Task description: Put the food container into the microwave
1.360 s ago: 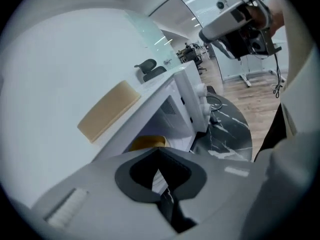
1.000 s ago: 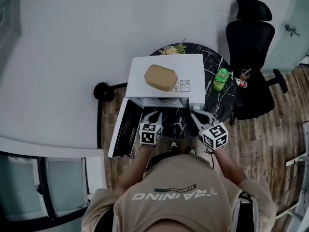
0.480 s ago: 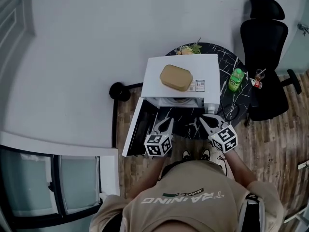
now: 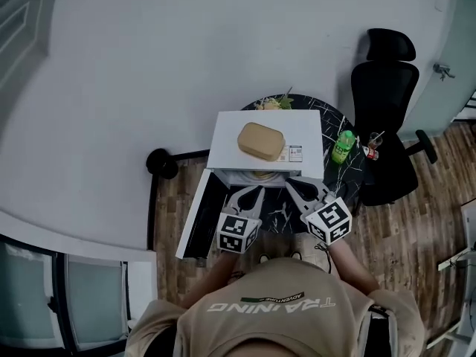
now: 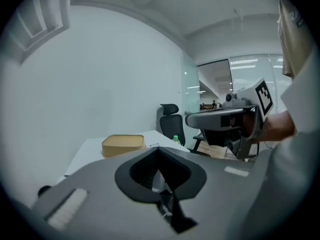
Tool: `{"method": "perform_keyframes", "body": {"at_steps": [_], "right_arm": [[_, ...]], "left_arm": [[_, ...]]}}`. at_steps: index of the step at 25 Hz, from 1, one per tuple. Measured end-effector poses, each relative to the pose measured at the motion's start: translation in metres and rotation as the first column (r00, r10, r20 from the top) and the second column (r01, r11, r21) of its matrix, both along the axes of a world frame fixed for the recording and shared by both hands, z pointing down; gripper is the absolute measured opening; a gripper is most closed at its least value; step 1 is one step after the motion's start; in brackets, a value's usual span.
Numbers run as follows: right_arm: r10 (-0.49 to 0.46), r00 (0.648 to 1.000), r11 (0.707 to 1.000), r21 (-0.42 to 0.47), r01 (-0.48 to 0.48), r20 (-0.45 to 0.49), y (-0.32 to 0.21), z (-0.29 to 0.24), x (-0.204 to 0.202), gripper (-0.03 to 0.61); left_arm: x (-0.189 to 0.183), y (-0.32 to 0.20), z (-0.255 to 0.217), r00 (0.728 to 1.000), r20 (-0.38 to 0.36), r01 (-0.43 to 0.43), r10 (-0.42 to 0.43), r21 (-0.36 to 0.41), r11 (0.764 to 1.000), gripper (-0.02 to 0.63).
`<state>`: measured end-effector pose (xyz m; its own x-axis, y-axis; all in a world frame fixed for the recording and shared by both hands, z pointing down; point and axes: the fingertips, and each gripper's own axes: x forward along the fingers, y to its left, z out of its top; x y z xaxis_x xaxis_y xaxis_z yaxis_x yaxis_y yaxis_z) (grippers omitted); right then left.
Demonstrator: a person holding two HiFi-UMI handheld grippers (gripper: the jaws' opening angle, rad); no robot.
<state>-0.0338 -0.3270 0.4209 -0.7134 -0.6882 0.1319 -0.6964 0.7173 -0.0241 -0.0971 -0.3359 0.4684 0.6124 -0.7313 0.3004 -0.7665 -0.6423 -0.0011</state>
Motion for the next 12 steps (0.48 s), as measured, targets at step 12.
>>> {"method": "perform_keyframes", "body": {"at_steps": [12], "right_arm": [[0.117,0.993,0.993,0.025,-0.117,0.013,0.000,-0.014,0.009,0.009]], "left_arm": [[-0.032,0.006,-0.030,1.000,-0.015,0.023,-0.022,0.066,0.998,0.008]]}}
